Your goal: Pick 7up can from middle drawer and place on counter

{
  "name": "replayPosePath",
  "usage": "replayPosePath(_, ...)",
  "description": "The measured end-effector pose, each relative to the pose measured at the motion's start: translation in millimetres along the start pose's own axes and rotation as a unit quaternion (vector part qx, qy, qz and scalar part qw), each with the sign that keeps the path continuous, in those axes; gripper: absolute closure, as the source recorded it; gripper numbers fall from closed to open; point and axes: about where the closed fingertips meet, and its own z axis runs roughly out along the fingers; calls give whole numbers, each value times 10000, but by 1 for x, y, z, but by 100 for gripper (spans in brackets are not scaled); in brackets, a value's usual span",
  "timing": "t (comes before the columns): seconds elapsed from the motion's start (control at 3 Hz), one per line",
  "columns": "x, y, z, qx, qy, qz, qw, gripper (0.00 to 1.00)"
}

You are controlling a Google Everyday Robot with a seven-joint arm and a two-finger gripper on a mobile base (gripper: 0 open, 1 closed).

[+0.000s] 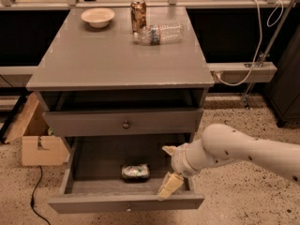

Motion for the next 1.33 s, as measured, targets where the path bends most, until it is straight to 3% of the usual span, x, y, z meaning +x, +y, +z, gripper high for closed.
replayPosePath(0.33, 6, -22, 48, 87, -352, 47, 9993, 0)
replayPosePath(0.67, 7, -25, 57, 43, -370, 24, 9993, 0)
replayPosePath(1.33, 25, -81, 125, 151, -538, -419, 9976, 0)
